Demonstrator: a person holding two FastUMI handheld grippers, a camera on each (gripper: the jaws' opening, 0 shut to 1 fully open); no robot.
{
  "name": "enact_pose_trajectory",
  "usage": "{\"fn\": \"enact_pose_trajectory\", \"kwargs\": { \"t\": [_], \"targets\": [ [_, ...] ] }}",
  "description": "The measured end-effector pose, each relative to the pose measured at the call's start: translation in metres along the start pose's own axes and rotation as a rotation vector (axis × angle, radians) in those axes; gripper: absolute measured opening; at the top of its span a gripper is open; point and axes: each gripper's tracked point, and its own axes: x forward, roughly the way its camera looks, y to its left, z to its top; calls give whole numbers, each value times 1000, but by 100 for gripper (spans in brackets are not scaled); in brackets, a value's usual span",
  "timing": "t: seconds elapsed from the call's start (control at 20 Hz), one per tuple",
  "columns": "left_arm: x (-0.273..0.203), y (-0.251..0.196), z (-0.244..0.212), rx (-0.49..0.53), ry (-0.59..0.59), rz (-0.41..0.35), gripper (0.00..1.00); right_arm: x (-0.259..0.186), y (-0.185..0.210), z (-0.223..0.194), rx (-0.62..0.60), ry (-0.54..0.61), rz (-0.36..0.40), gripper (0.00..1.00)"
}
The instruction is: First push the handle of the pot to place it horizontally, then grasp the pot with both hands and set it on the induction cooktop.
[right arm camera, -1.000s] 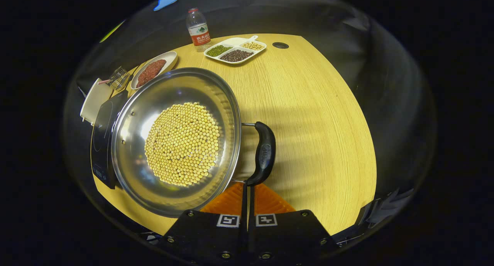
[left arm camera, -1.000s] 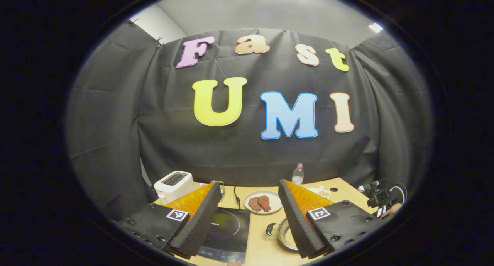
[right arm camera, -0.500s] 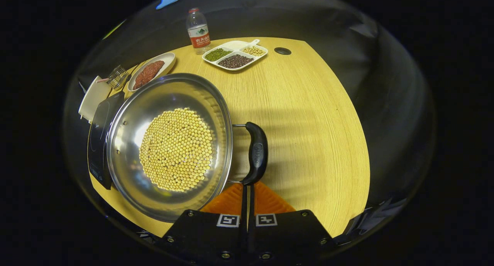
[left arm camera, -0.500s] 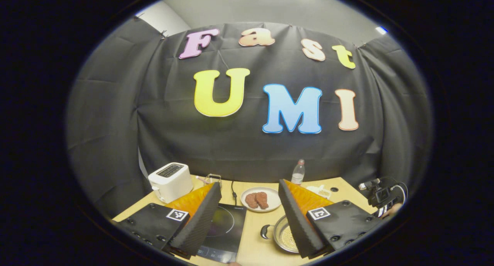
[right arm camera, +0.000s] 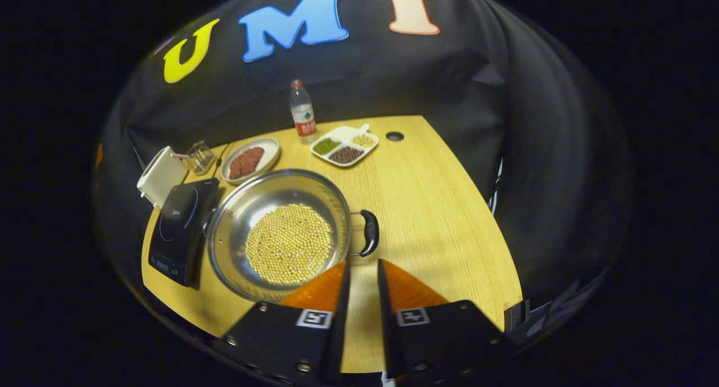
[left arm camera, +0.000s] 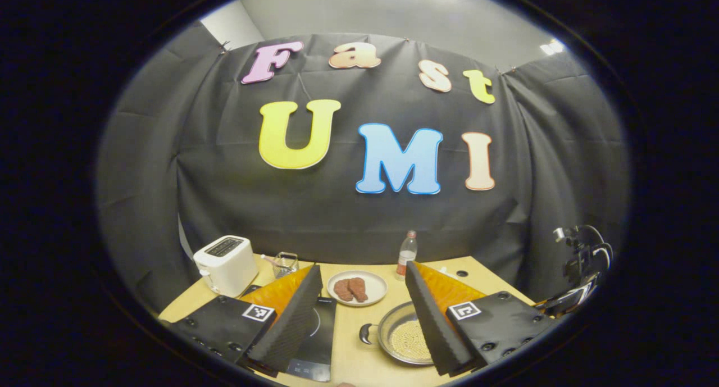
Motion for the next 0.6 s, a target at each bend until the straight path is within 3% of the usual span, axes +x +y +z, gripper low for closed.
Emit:
{"fn": "enact_pose_trajectory", "kwargs": {
  "t": [0.05, 0.1, 0.15, 0.2, 0.4, 0.6],
  "targets": [
    [-3, -6, -2, -6, 9, -22, 97, -10, 4, 4, 1, -45, 14, 41],
    [-7, -12, -6, -12, 17, -42, 99, -17, 10, 9, -4, -86, 29, 75],
    [-9, -16, -9, -14, 25, -56, 97, -26, 9, 7, -5, -111, 29, 84],
    [-8, -18, -14, -16, 32, -60, 99, -33, 9, 11, -8, -131, 23, 100],
    [10, -31, -45, -34, 65, -86, 97, -24, 14, 19, -10, -195, 35, 100],
    [46, -39, -102, -1, 147, -78, 97, 8, 8, 14, -29, -188, 38, 100]
  ]
}}
